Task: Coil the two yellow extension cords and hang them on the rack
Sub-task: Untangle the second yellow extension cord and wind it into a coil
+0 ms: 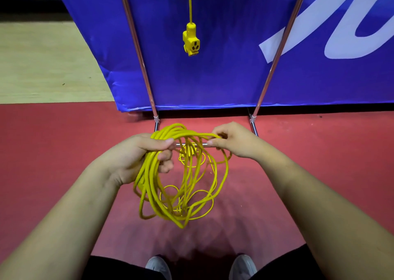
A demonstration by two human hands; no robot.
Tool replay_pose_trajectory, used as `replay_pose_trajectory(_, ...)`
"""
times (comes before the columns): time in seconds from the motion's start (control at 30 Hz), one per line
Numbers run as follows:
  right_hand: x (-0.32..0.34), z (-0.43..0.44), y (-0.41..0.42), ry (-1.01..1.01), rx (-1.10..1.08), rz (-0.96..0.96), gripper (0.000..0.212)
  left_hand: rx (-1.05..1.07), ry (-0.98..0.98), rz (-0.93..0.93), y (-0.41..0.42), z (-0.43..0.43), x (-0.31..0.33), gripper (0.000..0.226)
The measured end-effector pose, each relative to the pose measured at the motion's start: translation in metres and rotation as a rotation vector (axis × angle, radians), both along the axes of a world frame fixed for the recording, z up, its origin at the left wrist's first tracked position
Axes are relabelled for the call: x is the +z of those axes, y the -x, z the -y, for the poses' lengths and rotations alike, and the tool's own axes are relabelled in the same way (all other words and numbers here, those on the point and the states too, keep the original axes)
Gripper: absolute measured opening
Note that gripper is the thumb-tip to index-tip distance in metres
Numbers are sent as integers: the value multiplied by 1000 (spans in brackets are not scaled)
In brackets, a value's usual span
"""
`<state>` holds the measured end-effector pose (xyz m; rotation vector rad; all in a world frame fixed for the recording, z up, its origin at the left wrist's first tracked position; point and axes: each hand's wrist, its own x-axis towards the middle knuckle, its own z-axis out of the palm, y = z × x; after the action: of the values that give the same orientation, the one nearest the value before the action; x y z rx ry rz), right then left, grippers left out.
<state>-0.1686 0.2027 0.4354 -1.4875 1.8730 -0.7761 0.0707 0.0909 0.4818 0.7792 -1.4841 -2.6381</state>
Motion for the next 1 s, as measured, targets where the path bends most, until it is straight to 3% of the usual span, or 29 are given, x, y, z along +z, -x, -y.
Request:
replay_pose_trajectory(0.13,-37,-17,33,-152,-151,-29,24,256,-63,-42,-2,4,10,25)
replay_pose_trajectory(0.3,-60,-12,30,-101,-297,379,12,397,-34,-202,3,10,9,10)
replay_pose_trajectory(0.43,-62,0,14,-46,-426,609,12,525,-44,-233,0,20,6,12)
replay_pose_trajectory(0.53,-50,9,8,81,-480,436,9,539,34,-113,-4,20,5,11)
replay_pose_trajectory(0.63,-23,16,-4,100,-339,124,10,470,50,-24,-5,18,7,24)
replay_pose_trajectory(0.73,11,11,-20,-141,4,14,9,442,67,17,-4,11,9,14)
replay_pose_trajectory(0.83,37,2,-39,-370,324,143,9,410,99,23,1,0,4,16)
replay_pose_trajectory(0.9,49,1,-49,-301,376,307,14,281,137,-3,5,-9,1,23)
replay_pose_trajectory(1.0,60,3,-52,-72,268,467,12,122,321,40,6,-18,3,27)
